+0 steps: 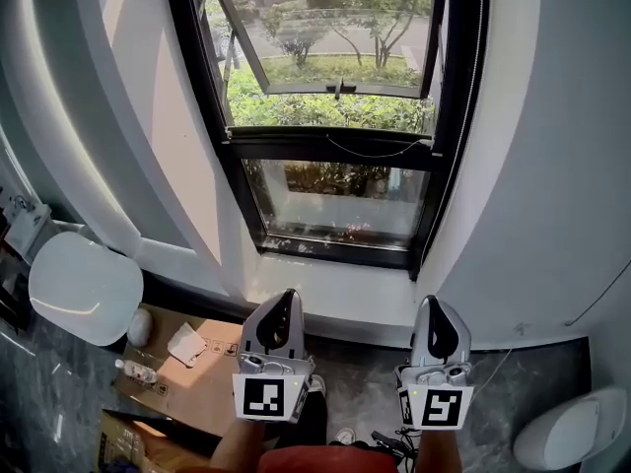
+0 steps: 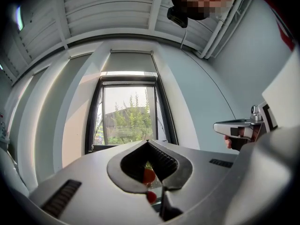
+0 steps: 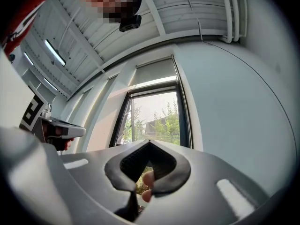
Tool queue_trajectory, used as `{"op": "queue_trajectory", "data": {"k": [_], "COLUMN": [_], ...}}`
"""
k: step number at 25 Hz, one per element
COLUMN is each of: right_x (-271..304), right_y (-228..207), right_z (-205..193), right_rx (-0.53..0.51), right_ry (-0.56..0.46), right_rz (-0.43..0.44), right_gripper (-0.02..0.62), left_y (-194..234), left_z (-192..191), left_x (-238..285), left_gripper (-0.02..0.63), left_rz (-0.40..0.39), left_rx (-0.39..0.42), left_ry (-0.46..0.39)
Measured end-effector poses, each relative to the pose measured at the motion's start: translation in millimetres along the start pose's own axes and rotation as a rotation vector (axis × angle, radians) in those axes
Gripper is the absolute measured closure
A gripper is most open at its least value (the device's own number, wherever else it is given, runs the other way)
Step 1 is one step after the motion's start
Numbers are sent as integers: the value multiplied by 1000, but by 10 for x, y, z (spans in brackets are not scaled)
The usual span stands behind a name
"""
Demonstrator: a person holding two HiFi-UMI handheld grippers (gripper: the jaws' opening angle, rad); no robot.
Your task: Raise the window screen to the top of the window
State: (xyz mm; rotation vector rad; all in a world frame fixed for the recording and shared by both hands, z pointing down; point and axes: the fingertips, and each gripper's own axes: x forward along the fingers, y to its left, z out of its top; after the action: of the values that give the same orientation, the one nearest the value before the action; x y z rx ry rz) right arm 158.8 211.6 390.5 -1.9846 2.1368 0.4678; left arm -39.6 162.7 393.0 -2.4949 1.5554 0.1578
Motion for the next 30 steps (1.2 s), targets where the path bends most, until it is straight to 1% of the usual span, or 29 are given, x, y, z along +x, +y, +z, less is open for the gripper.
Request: {"op": "queue_trajectory", "data": {"k": [4,8,11,15,21,26,30], "right_x": [260,612,913,1359,2005,2398,2587], "right_y": [-22,2,30,117,299,374,391], "right_z": [-65,-153,-245,-390,-679,-827,-913], "right_rx": [-22,-52,-57,-63,-76,-96,-120], "right_ry": [-3,-2,2,11,43,68,87], "right_rz": [3,7,2,-2,4,-12,-32], "right_gripper": [588,587,588,586,586,586,586], "left_y": [107,311,523,811,1266,1536,1649], "left_z": [-60,-129,-197,-335,-586,-719,-806], "left_x": [249,554,814,1158,1655,2029,2255], "left_gripper": [601,601,601,601,601,601,601], "left_rz": [-7,-10,-1,-8,-6,-26,-50], "left_rx": [-4,-2,-14,-40,-64,-88,-101], "left_ry": [-7,-18,-12,0,25,25,25]}}
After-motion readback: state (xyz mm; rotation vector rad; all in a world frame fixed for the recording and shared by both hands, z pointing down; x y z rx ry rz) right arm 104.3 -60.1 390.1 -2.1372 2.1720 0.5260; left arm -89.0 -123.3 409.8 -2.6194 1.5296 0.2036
